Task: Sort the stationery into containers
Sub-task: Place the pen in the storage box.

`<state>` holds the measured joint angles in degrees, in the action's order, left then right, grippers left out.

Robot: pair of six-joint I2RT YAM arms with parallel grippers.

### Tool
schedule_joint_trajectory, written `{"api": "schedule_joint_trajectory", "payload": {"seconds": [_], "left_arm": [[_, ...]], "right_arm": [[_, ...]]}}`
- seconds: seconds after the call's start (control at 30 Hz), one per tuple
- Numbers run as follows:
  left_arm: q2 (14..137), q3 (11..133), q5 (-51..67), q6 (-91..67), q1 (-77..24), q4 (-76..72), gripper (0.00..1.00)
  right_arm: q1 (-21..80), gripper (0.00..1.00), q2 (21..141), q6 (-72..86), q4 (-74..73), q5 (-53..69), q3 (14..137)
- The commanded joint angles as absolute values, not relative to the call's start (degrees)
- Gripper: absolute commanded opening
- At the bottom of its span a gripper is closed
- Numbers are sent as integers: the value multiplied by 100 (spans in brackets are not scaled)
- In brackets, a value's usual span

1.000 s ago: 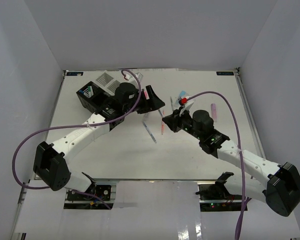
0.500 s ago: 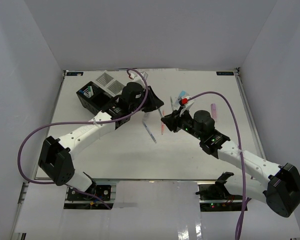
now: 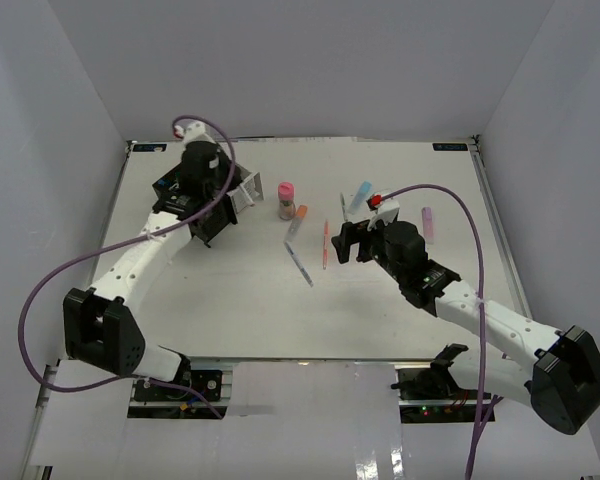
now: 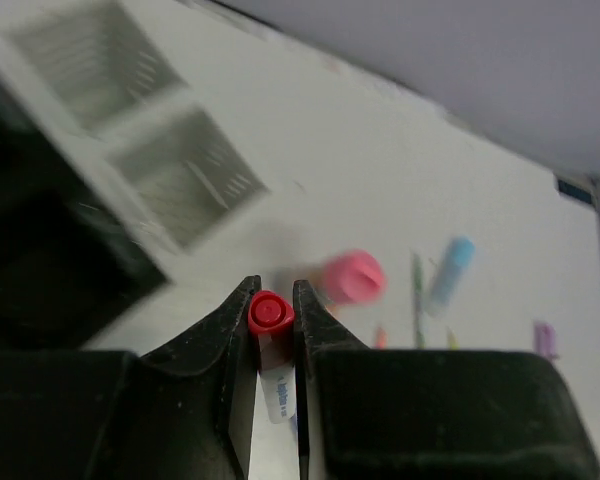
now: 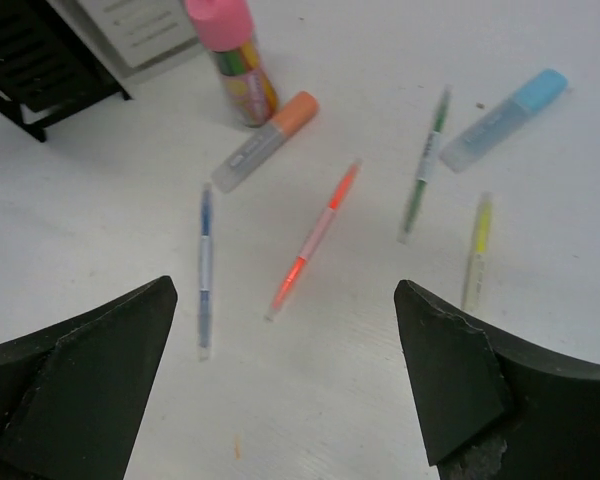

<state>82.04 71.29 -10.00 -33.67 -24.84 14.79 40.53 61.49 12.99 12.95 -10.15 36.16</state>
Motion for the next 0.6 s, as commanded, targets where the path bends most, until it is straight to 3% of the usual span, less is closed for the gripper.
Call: {"api": "schedule_joint_trajectory", "payload": {"seconds": [0.0, 0.13, 0.43, 0.57], "left_arm": [[7752, 7216, -1730, -2831, -1496, 1442, 13], [7997, 7277, -1933, -2646, -486, 925, 13], [9271, 7699, -2136, -2408, 413, 247, 16], [9720, 7577, -2153, -2303, 527, -200, 29]], "right_arm": [[3929, 96, 6152, 1169, 907, -1933, 3568], [3780, 95, 6231, 1107, 695, -1987, 3586], [3648, 97, 6337, 1099, 466, -1863, 3604], [3621, 97, 6424, 1072, 413, -1890, 3612]]}}
